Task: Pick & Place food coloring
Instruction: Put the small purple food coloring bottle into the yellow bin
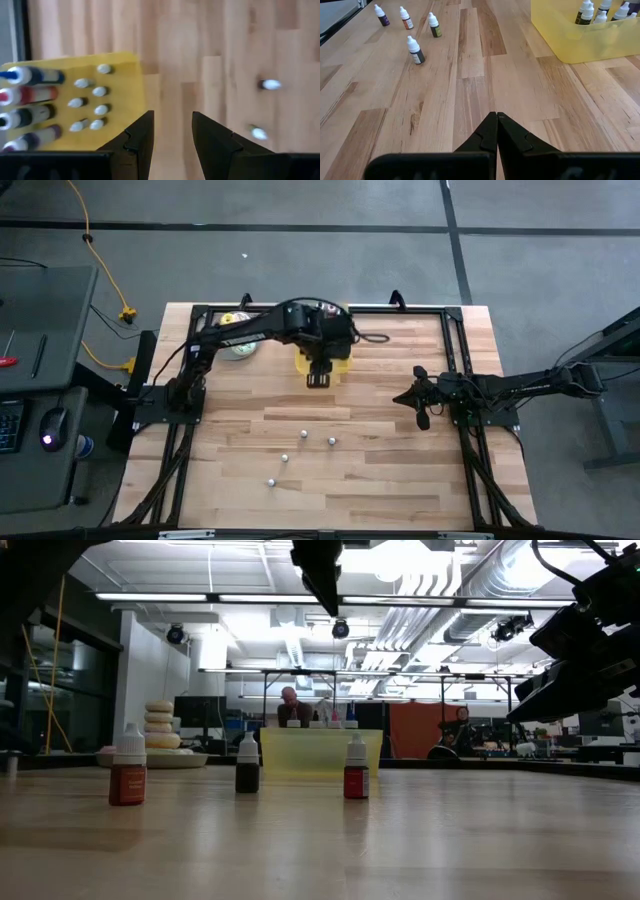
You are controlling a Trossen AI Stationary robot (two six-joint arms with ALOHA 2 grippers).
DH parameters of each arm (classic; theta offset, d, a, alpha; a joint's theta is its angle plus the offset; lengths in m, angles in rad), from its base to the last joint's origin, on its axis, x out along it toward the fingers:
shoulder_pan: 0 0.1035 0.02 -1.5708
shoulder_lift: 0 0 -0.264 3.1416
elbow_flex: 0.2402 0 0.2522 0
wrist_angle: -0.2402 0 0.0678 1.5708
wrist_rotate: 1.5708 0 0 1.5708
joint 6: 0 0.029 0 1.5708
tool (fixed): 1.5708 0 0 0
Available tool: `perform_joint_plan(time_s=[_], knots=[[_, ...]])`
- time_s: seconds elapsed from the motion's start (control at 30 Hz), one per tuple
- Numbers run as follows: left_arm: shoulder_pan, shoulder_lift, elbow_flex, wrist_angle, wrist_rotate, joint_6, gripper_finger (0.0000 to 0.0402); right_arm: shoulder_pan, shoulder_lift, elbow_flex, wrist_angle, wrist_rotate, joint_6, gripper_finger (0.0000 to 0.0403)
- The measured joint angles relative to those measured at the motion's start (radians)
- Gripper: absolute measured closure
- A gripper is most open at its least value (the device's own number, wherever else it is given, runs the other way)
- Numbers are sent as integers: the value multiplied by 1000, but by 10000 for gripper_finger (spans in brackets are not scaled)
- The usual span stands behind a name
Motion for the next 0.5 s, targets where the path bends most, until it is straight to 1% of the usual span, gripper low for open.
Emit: perform_joint_plan(time_s=[0.13, 0.3, 0.5], knots=[[-42, 0, 0, -1, 19, -18, 275, 0, 0, 0, 0, 0, 0, 402], [-94, 0, 0, -4, 18, -85, 275, 0, 0, 0, 0, 0, 0, 402], [-152, -1, -50, -4, 19, -176, 275, 0, 0, 0, 0, 0, 0, 402]])
